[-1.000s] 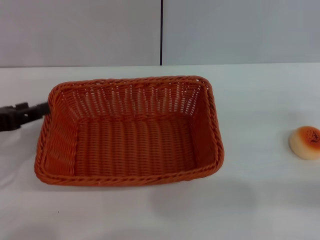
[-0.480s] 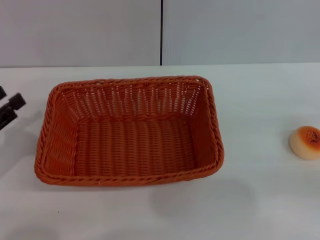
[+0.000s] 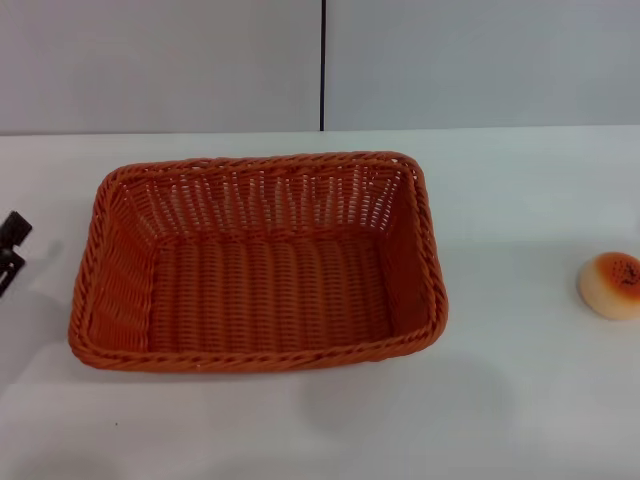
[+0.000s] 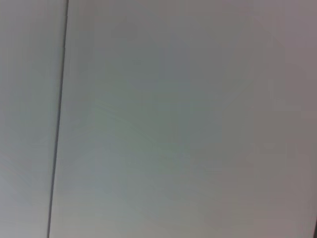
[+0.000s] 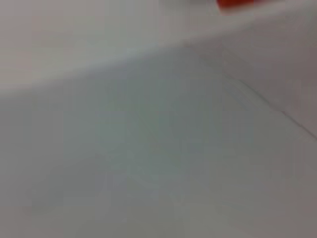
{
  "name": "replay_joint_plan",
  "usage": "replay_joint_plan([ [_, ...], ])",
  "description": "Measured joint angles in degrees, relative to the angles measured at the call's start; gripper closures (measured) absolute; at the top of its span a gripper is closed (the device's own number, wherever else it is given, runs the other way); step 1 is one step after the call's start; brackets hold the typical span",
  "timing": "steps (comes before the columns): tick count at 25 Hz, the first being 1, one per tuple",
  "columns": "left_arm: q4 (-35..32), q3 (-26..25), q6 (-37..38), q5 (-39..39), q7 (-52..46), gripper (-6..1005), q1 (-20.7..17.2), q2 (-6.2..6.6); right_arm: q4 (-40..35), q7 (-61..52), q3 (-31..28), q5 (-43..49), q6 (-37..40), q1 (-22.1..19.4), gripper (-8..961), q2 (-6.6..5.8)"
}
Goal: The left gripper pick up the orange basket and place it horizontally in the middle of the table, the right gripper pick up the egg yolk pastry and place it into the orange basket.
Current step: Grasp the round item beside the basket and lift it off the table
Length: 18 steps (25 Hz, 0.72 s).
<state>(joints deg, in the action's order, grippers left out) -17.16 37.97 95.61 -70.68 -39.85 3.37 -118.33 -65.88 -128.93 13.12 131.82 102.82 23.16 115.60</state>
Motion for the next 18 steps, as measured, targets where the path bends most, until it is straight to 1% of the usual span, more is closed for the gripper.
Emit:
replay_joint_plan([
  [2,1.2,-0.1,0.0,0.0,1.1,382,0.2,0.03,-0.8,-4.9,1.5,7.5,2.5,3.1,389,-1.24],
  [3,2.3,-0.3,-0.3,0.1,2.4,382,0.3,0.13,-0.8,-4.9,1.5,7.5,2.5,3.1,390,-1.24],
  [4,2.4,-0.3,-0.3,0.1,2.6,382,0.3,0.14,-0.7,-6.8,2.5,11.0,3.3,4.7,391,-1.87],
  [5,2.7,-0.3,-0.5,0.1,3.4,382,0.3,0.15,0.0,-9.5,4.8,17.4,3.8,7.2,393,-2.58],
  [6,2.7,-0.3,-0.5,0.1,3.4,382,0.3,0.15,0.0,-9.5,4.8,17.4,3.8,7.2,394,-2.58],
  [7,2.9,-0.3,-0.5,0.0,3.8,382,0.3,0.15,1.0,-11.2,7.5,21.5,3.4,9.1,395,-2.85],
  [8,3.2,-0.3,-0.5,0.0,4.0,383,0.2,0.15,1.0,-11.2,7.5,21.5,3.4,9.1,397,-2.85],
  [10,3.9,-0.3,-0.7,0.0,4.3,383,0.1,0.16,3.4,-12.6,10.7,22.8,1.4,10.4,399,-2.95],
  [13,4.2,-0.3,-1.4,0.0,4.4,383,-0.1,0.19,5.6,-12.8,12.4,22.8,-0.8,11.0,403,-2.96],
  [14,4.3,-0.3,-1.5,-0.1,4.4,383,-0.2,0.20,6.9,-12.8,13.0,22.8,-2.0,11.2,405,-2.97],
  [15,4.4,-0.4,-1.7,-0.2,4.5,383,-0.2,0.20,10.2,-12.7,14.3,22.8,-4.7,11.9,406,-3.15],
  [16,4.4,-0.4,-1.8,-0.2,4.5,383,-0.3,0.21,10.2,-12.7,14.3,22.8,-4.7,11.9,407,-3.15],
  [18,4.5,-0.4,-1.8,-0.2,4.5,384,-0.5,0.21,13.8,-12.2,14.6,22.8,-6.8,12.7,410,-3.54],
])
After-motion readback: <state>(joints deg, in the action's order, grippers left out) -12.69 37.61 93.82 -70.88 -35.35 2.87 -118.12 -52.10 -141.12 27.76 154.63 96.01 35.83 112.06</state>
